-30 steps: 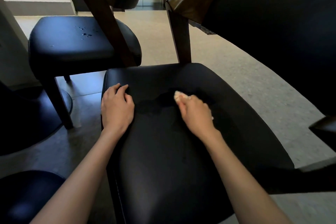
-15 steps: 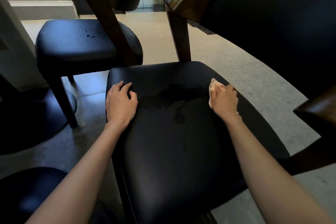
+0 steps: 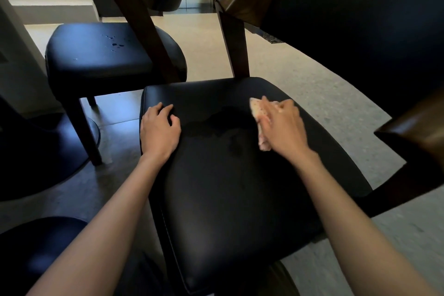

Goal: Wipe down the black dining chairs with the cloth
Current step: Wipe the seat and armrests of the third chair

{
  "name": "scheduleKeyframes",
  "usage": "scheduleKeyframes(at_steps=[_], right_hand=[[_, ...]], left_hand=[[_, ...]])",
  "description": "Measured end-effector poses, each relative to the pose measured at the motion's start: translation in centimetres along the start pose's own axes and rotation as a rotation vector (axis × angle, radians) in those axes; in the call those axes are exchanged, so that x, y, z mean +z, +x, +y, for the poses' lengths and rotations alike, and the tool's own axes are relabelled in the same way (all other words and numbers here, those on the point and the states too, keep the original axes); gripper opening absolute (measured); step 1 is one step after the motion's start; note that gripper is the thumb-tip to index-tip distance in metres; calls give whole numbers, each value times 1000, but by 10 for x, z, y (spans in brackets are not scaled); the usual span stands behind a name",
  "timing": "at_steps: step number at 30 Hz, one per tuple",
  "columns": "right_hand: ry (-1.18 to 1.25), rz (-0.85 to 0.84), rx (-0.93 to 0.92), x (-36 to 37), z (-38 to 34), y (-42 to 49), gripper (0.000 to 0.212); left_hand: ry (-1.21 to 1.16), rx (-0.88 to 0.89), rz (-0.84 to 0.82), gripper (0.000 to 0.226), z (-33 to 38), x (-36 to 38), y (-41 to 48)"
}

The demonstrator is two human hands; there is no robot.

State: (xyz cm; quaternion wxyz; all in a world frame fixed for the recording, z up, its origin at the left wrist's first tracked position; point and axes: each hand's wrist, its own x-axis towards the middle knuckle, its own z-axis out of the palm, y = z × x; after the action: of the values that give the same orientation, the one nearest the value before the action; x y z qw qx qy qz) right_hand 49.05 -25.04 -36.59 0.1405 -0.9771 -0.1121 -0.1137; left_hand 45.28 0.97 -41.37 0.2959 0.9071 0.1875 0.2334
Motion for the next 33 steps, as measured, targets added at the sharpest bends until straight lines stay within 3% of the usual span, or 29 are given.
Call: scheduleKeyframes(at_steps=[3, 8, 10, 13, 16, 18, 20, 22, 24, 26, 30, 33], right_hand=[[-132, -177, 112, 21, 16, 17, 62], [82, 43, 187, 41, 8, 34, 31], [141, 71, -1, 51, -24, 33, 25], [274, -17, -323, 65, -89, 19, 27], [214, -78, -462, 68, -98, 20, 28], [88, -53, -394, 63, -62, 39, 42], [5, 4, -142, 58, -11, 59, 49], [-28, 43, 163, 50, 29, 69, 42], [-9, 77, 254, 55, 31, 76, 27], [103, 111, 123, 65, -5, 78, 22], [267, 13, -335, 84, -91, 61, 24], [194, -33, -486, 86, -82, 66, 28]], left_hand=[[19, 3, -16, 42, -1, 0, -1], [7, -13, -28, 42, -3, 1, 0], [-21, -18, -8, 41, -3, 2, 2], [-61, -24, 15, 38, -7, 3, 7], [-36, -7, -14, 38, -13, 3, 10], [23, 28, -65, 41, -15, 3, 13], [63, 55, -122, 43, -17, 3, 16], [74, 65, -152, 45, -18, 3, 21], [91, 69, -158, 45, -16, 5, 27], [115, 72, -161, 45, -14, 8, 33], [95, 76, -115, 43, -13, 13, 42], [93, 68, -112, 42, -14, 13, 42]])
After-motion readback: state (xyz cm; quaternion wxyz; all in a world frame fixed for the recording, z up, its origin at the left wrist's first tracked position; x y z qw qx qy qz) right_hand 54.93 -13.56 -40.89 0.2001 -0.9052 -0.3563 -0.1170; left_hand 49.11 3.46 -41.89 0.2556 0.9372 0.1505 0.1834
